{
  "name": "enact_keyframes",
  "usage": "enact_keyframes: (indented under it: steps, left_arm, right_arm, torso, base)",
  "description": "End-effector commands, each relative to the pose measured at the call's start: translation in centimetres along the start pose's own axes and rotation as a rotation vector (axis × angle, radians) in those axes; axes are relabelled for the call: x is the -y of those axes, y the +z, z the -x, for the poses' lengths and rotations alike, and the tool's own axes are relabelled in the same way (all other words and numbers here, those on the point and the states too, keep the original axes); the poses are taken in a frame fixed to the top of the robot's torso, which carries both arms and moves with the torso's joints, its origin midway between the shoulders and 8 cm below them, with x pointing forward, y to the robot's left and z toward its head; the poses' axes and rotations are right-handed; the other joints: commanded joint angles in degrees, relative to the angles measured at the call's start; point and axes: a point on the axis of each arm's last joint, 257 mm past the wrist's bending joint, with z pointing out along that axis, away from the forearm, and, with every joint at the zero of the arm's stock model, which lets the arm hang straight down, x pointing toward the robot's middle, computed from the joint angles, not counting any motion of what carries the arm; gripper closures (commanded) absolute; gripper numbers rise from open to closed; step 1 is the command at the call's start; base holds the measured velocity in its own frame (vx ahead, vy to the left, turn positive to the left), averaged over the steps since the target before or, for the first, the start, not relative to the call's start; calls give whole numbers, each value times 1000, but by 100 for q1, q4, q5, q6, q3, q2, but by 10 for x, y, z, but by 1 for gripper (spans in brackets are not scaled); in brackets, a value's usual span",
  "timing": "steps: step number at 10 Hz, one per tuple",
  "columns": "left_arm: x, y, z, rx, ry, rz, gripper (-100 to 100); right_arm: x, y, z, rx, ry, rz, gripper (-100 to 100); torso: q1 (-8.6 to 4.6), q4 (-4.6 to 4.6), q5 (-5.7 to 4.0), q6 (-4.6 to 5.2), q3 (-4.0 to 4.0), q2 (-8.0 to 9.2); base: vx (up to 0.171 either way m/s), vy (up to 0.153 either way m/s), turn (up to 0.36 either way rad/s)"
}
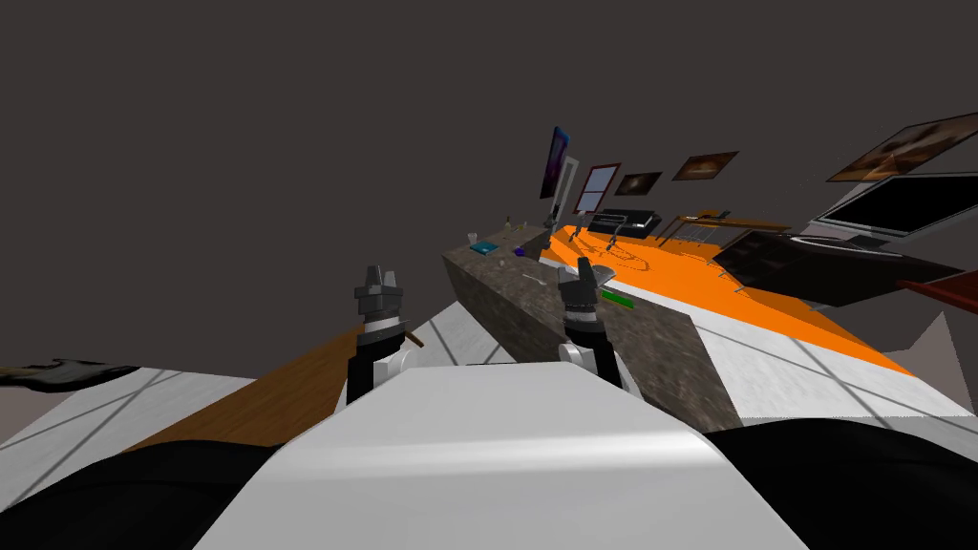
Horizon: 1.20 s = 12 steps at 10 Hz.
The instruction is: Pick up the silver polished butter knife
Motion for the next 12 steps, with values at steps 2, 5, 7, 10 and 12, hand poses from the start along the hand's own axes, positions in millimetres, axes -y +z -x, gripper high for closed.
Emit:
enact_keyframes:
  steps: [2,5,7,10,12]
  left_arm:
    - [0,0,0,0,0,0,0]
    - [0,0,0,0,0,0,0]
    - [0,0,0,0,0,0,0]
    - [0,0,0,0,0,0,0]
    - [0,0,0,0,0,0,0]
  right_arm:
    - [13,-2,-7,-75,-47,-30,-100]
    - [27,-3,-11,-151,-100,-60,-100]
    - [34,-4,-12,-185,-128,-75,-100]
    - [57,-6,-11,-271,-211,-125,-100]
    - [66,-8,-11,-311,-247,-142,-100]
  torso:
    - [2,0,1,0,0,1]
    - [-14,2,-3,0,6,10]
    - [-23,4,-4,0,10,18]
    - [-15,4,-3,-1,11,19]
    - [-18,4,-5,1,11,17]
  base:
    - [-63,-59,45]
    - [-83,-88,51]
    - [-95,-103,50]
    - [-106,-92,78]
    - [-92,-86,40]
